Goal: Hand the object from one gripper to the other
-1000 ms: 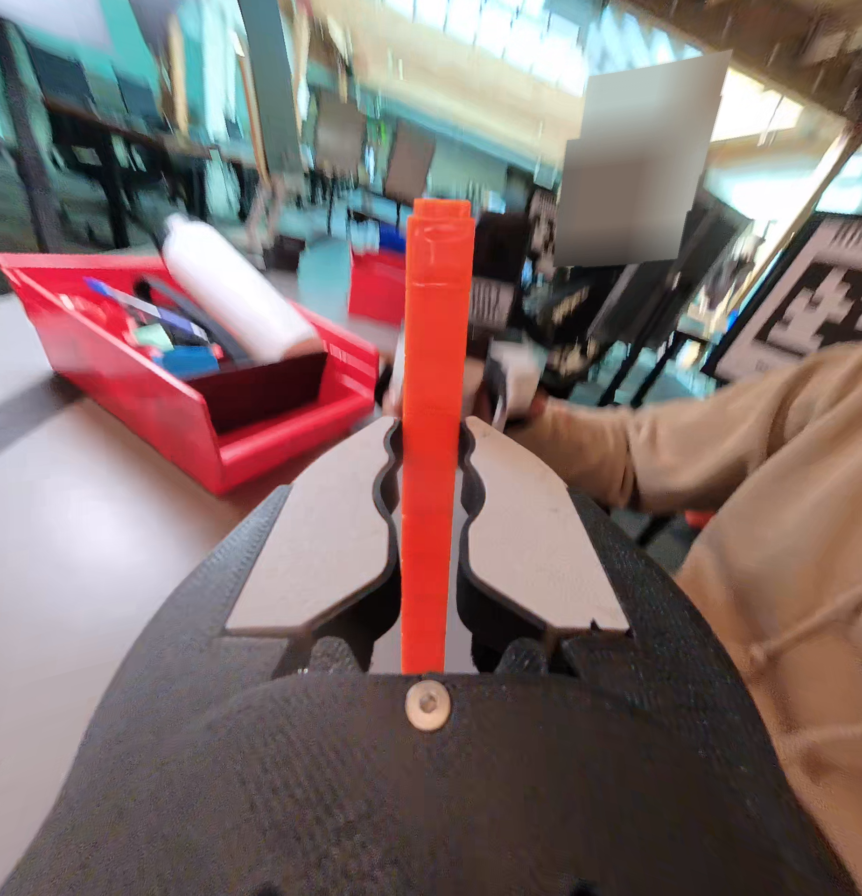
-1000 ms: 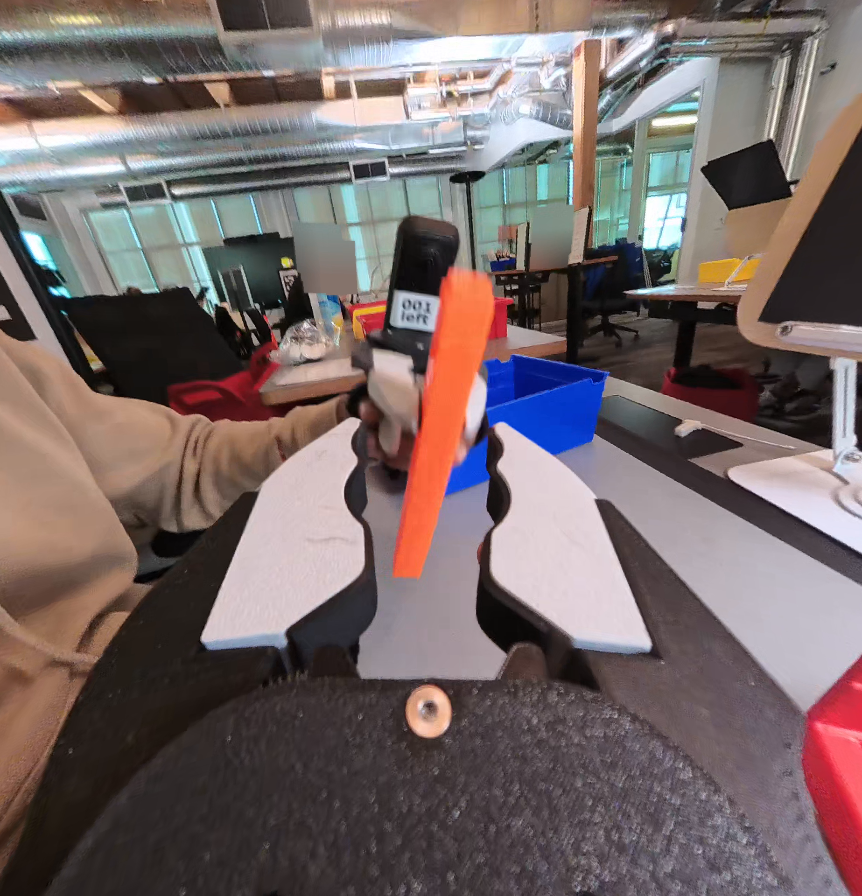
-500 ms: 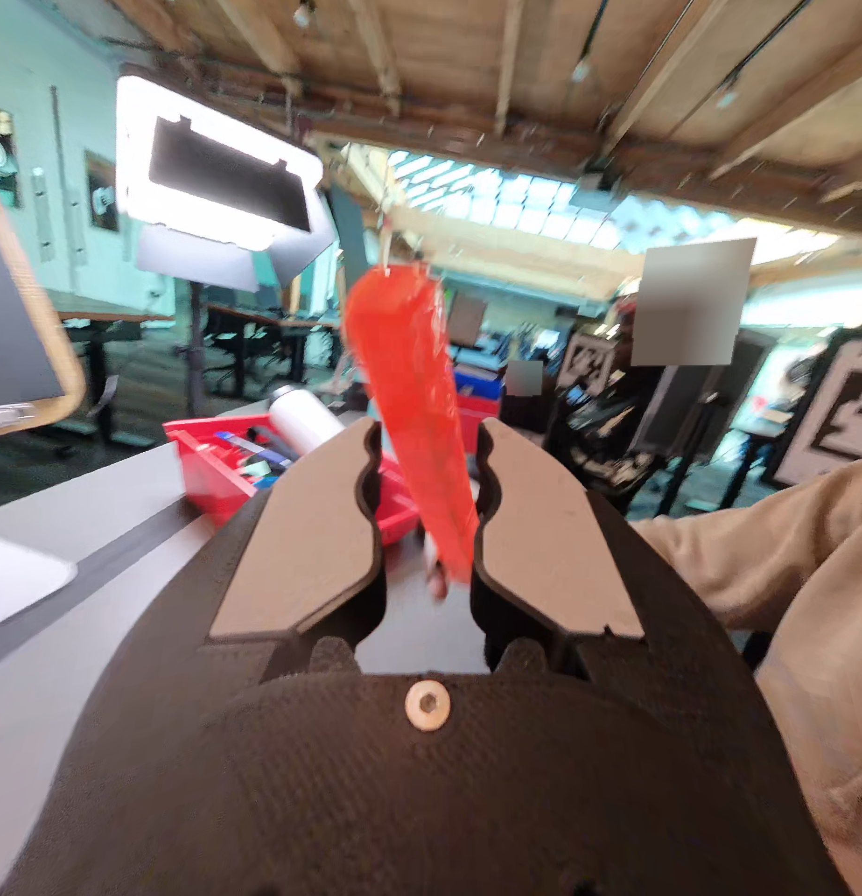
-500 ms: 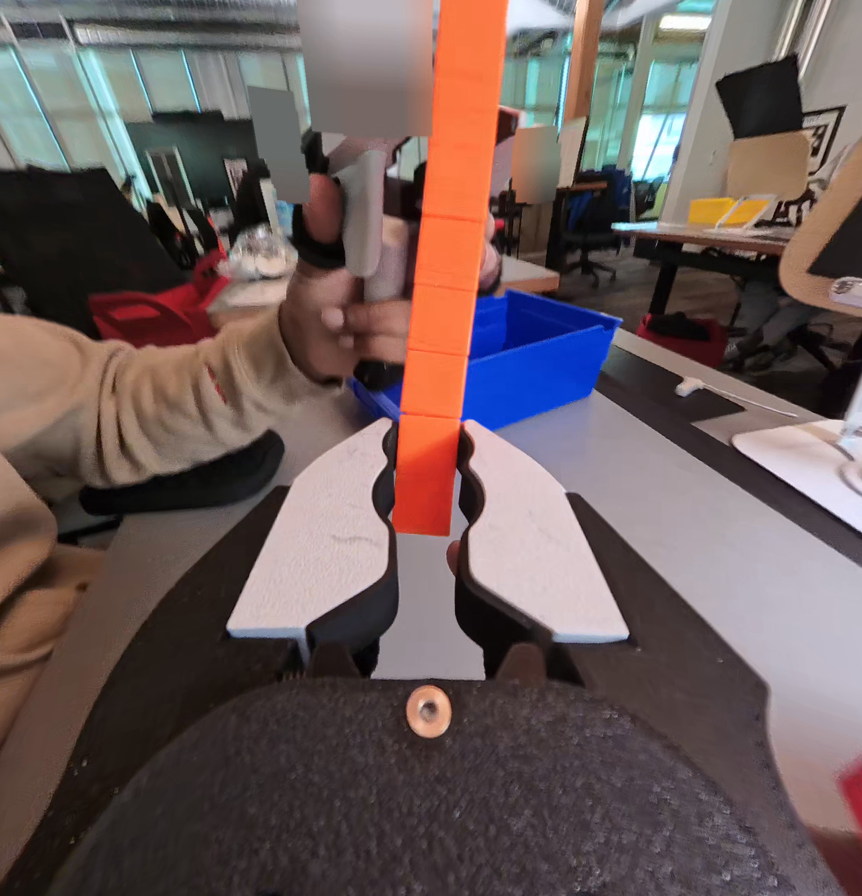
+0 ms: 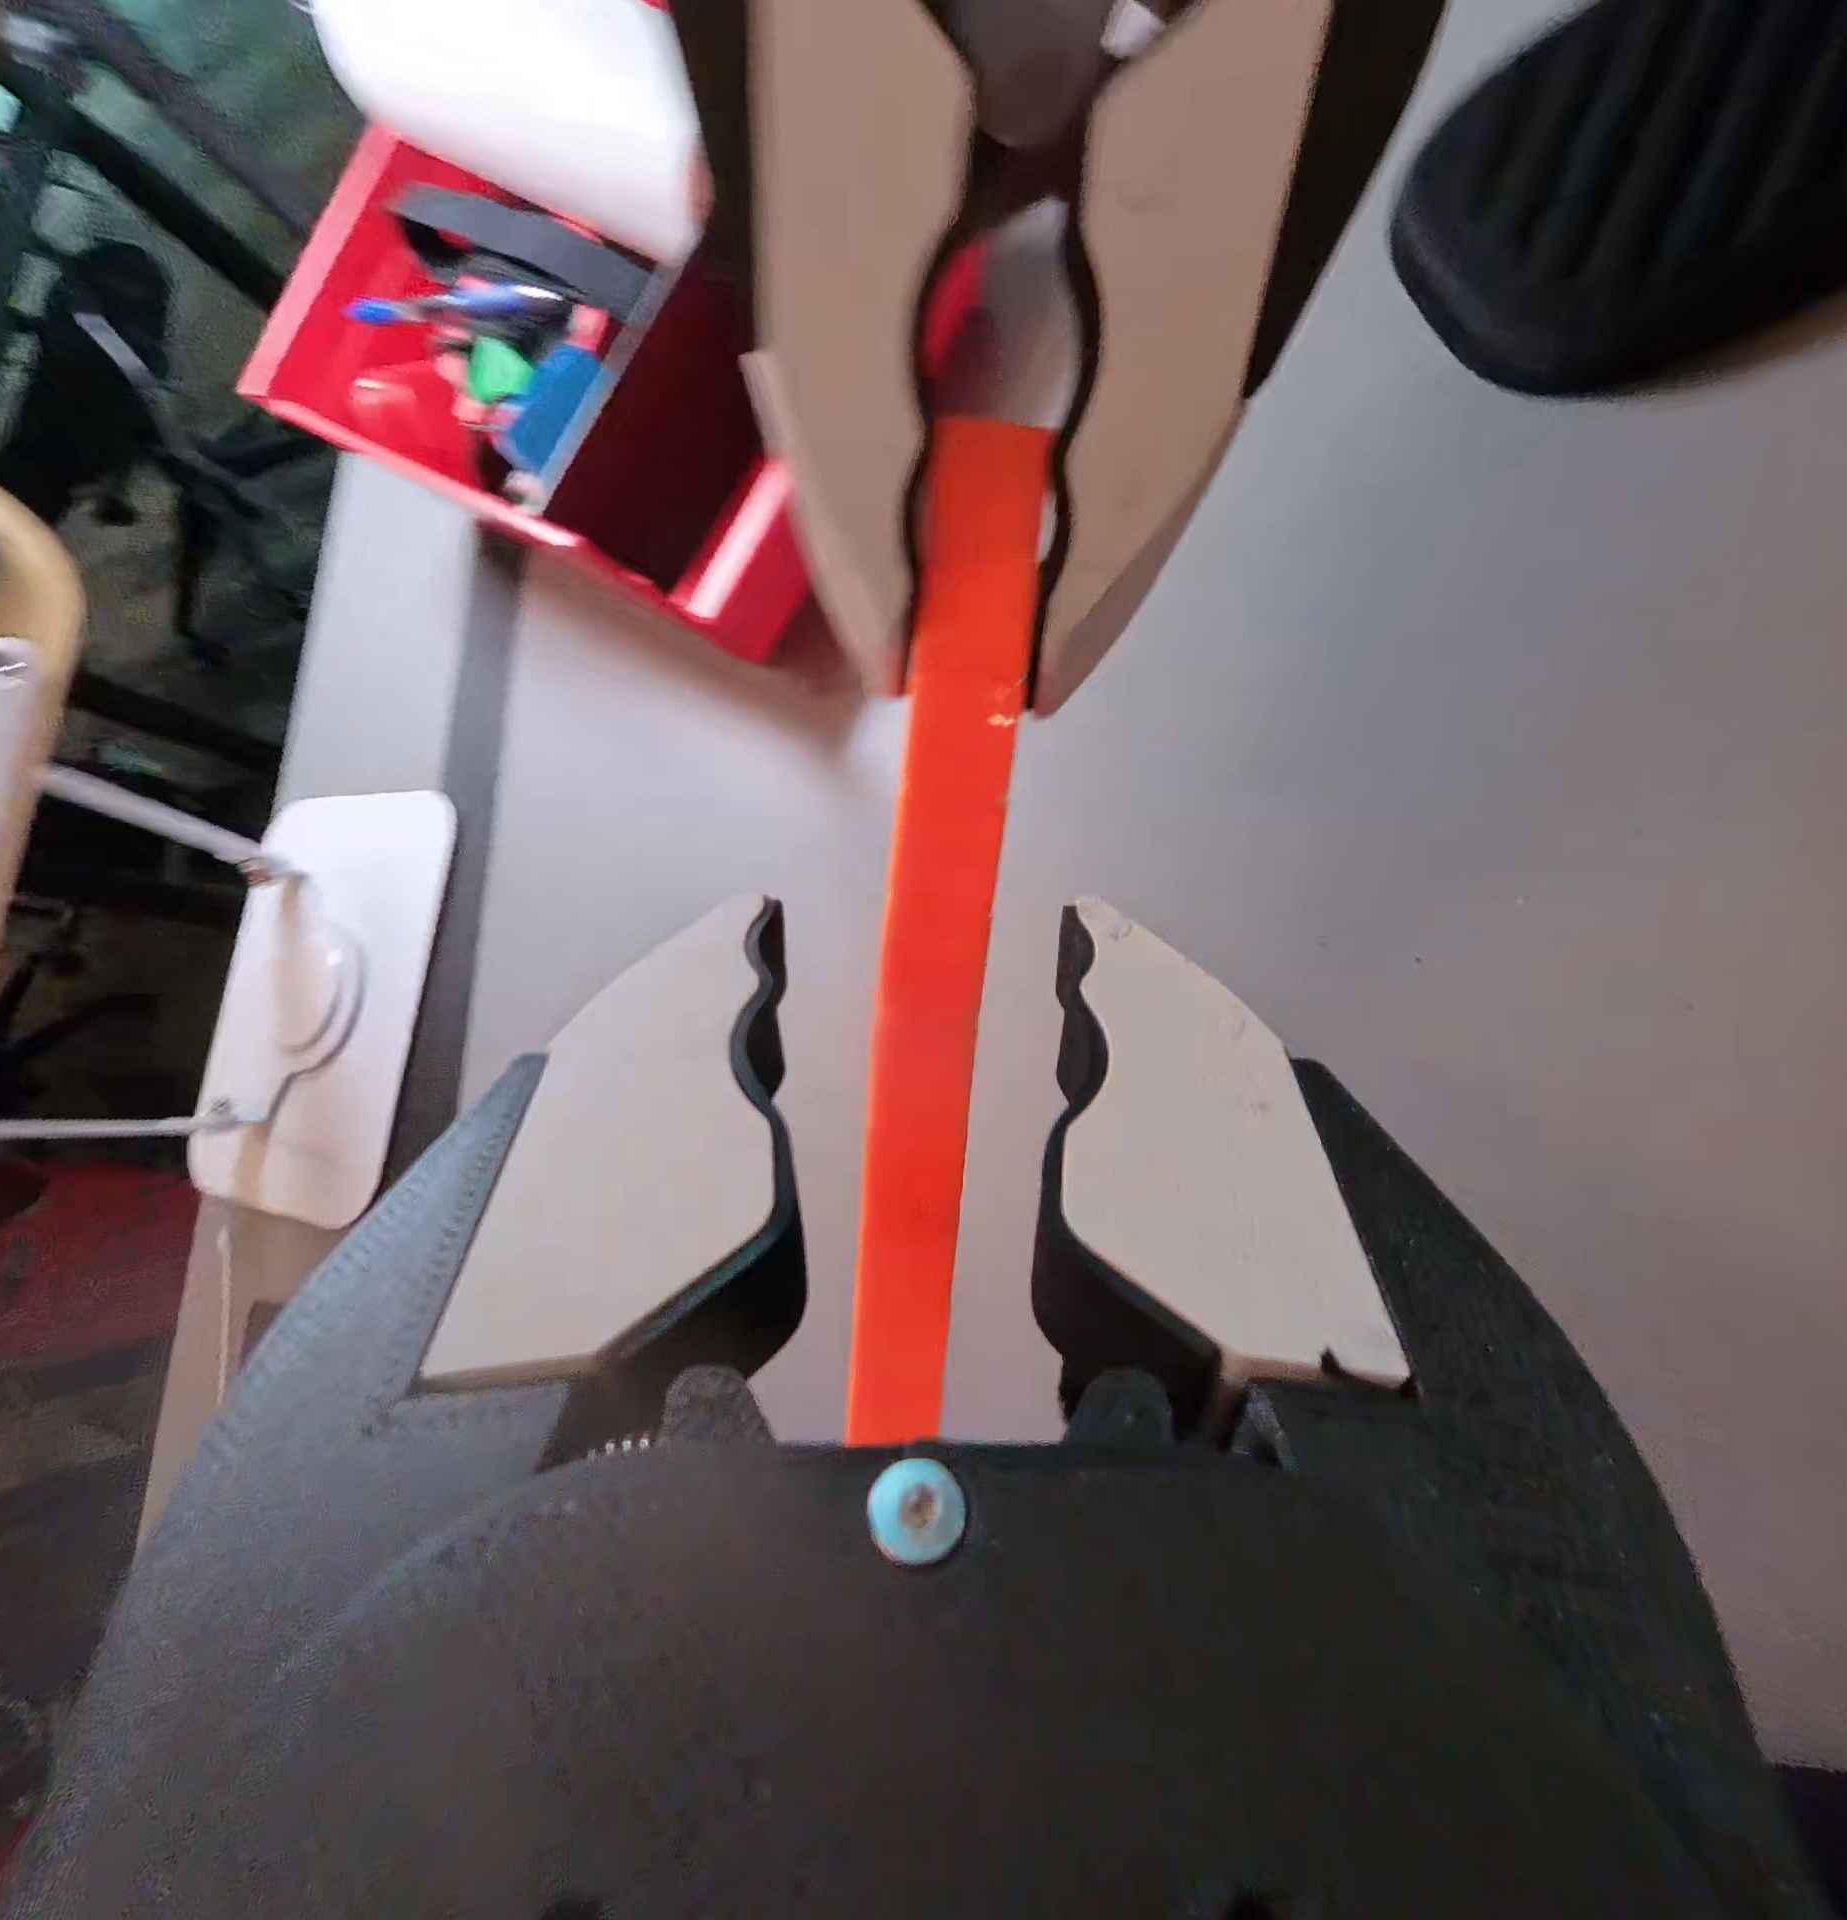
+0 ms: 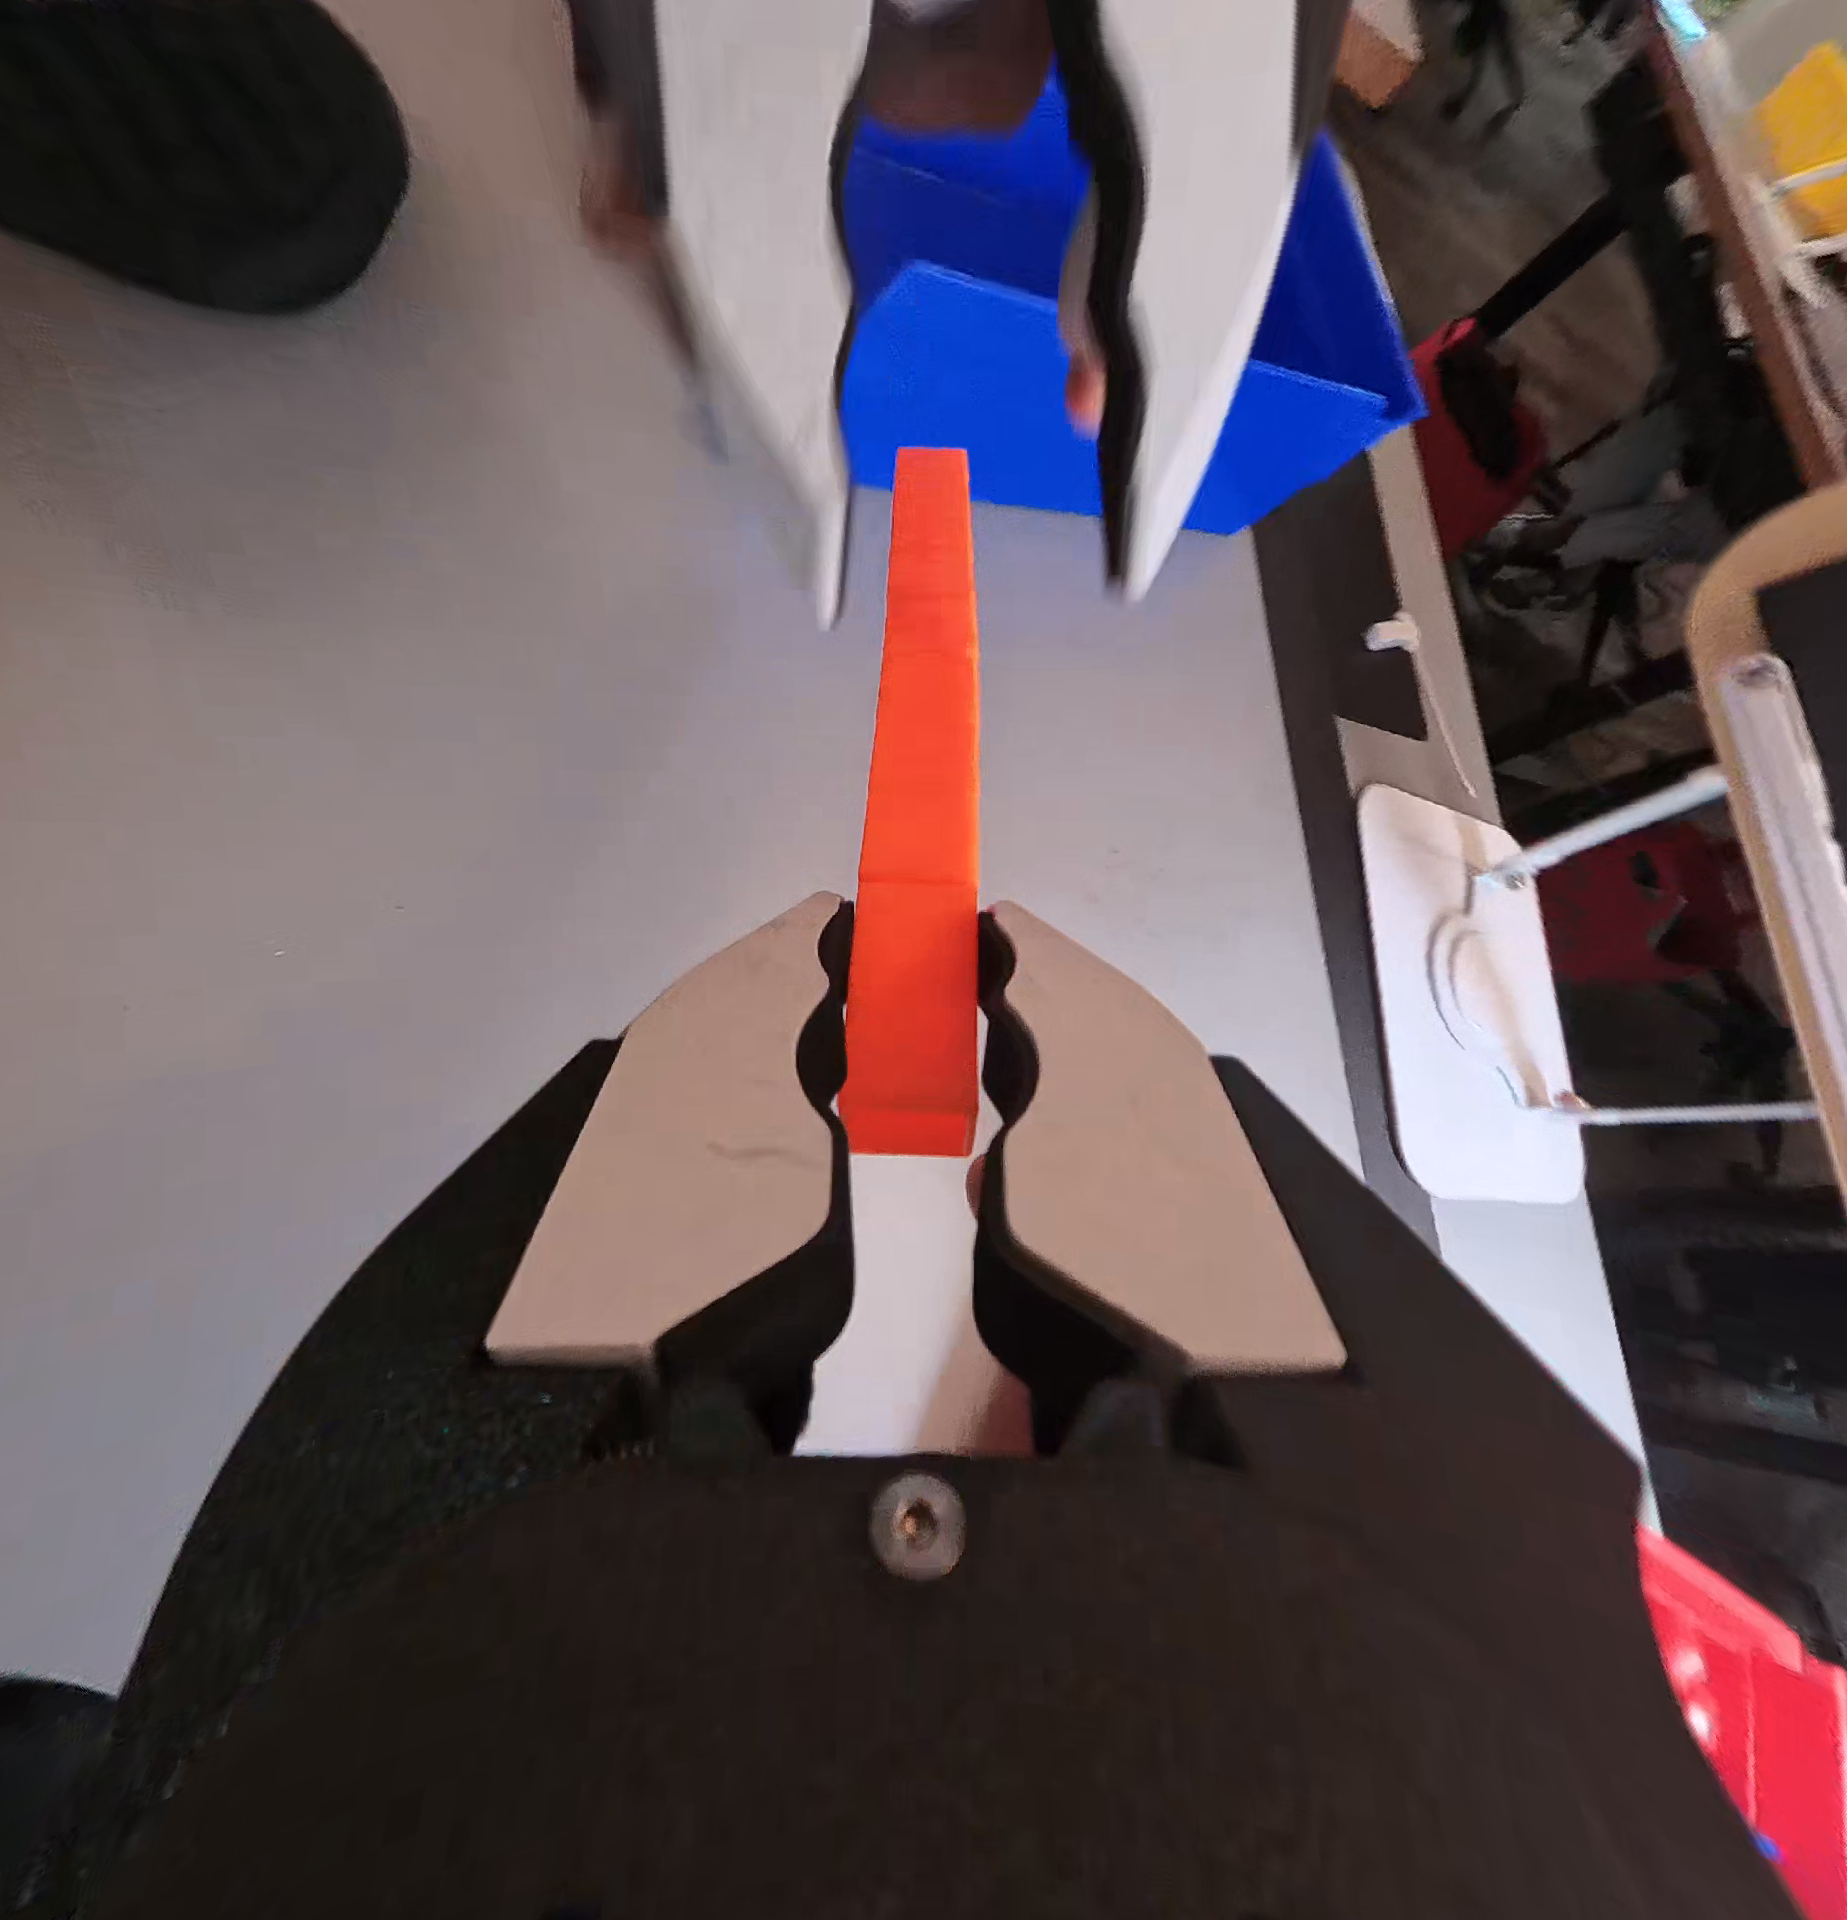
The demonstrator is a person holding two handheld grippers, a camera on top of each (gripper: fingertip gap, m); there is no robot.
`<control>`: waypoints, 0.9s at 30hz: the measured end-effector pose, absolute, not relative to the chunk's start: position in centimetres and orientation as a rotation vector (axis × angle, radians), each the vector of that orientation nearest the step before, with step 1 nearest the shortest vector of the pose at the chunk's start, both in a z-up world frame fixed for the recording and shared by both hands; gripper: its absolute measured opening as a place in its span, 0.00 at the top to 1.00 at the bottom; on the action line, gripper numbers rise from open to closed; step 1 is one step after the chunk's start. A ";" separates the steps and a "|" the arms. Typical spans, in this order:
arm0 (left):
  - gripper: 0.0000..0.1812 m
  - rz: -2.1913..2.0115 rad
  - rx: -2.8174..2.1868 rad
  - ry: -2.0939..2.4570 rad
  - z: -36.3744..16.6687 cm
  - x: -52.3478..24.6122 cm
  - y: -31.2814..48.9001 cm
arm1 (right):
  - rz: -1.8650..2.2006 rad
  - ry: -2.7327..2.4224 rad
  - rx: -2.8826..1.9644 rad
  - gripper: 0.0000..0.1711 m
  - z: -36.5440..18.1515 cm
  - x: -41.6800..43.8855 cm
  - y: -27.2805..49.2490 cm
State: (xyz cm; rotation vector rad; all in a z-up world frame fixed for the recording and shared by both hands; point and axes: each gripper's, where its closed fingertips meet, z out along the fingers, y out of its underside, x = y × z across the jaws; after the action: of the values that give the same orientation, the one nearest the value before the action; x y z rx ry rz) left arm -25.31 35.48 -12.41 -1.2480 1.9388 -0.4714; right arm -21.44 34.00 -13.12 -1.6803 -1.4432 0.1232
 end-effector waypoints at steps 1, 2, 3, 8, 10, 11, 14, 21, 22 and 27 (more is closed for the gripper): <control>0.72 -0.453 -1.238 1.993 -13.6 -24.7 34.8 | 0.138 -1.473 -1.674 0.87 -13.2 -22.1 33.8; 0.74 -0.440 -1.233 2.024 -14.6 -24.2 34.4 | 0.155 -1.494 -1.662 0.87 -13.2 -22.8 33.6; 0.79 -0.425 -1.232 2.045 -15.5 -23.9 34.4 | 0.167 -1.512 -1.650 0.87 -13.1 -23.4 33.4; 0.87 -0.476 -1.235 1.972 -14.9 -23.3 35.1 | 0.080 -1.461 -1.586 0.84 -11.5 -23.6 34.1; 0.87 -0.577 -1.269 1.884 -13.5 -23.4 35.8 | 0.100 -1.341 -1.540 0.76 -9.1 -22.6 34.4; 0.87 -0.621 -1.290 1.859 -13.1 -23.7 36.2 | 0.134 -1.290 -1.520 0.75 -7.7 -22.0 34.2; 0.87 -0.722 -1.320 1.820 -12.4 -24.2 36.6 | 0.202 -1.233 -1.412 0.82 -4.9 -21.2 32.9; 0.87 -0.639 -1.340 1.903 -13.5 -24.0 35.5 | 0.187 -1.311 -1.474 0.96 -8.3 -23.5 33.5; 0.87 -0.666 -1.343 1.899 -13.4 -24.0 35.4 | 0.210 -1.305 -1.493 0.96 -8.4 -23.5 33.5; 0.87 -0.639 -1.351 1.950 -14.0 -24.1 35.0 | 0.282 -1.302 -1.520 0.97 -8.8 -23.5 33.1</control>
State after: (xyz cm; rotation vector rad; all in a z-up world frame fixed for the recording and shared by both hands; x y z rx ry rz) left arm -24.11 34.95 -13.97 -1.3513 1.9498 -0.6394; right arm -23.47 33.11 -8.80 -1.5196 -1.3024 0.2821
